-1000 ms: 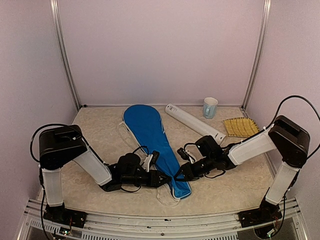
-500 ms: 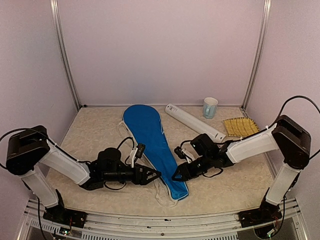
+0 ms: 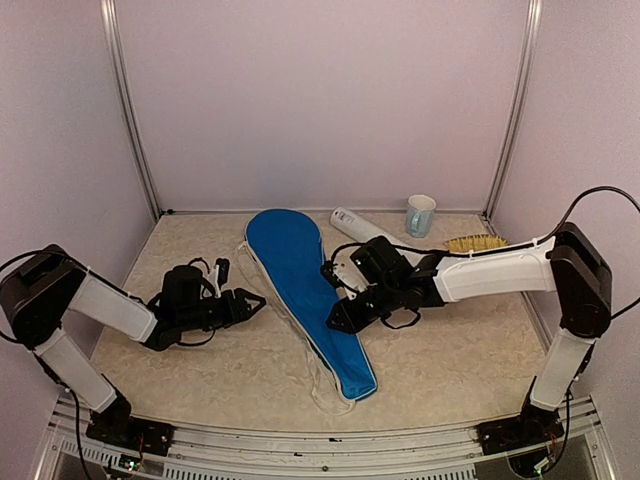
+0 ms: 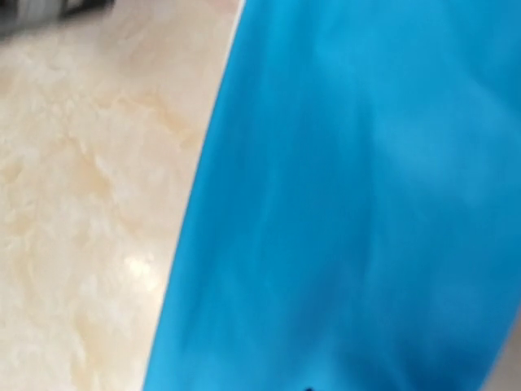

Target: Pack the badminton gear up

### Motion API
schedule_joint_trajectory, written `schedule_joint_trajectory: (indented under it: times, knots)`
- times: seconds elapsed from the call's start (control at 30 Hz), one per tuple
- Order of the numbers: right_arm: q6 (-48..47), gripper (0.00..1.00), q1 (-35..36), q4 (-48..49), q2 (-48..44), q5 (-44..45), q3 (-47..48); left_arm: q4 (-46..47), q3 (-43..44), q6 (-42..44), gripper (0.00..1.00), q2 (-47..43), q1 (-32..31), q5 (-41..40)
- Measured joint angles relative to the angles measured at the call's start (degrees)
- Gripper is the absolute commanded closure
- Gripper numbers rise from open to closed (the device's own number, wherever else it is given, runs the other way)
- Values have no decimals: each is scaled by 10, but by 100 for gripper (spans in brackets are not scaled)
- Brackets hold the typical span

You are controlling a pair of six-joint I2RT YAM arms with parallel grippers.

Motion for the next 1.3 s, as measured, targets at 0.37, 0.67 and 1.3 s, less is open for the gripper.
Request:
schedule_joint_trajectory:
  times: [0.37, 0.67, 1.3]
  knots:
    - [-35, 73, 39, -33, 132, 46, 107, -284, 284, 151, 45, 64, 107, -78]
    - [-36, 76, 62, -1, 97, 109, 42, -374, 319, 222, 53, 106, 171, -101]
    - [-92, 45, 73, -102, 139, 202, 201, -355, 307, 260, 56, 79, 178, -49]
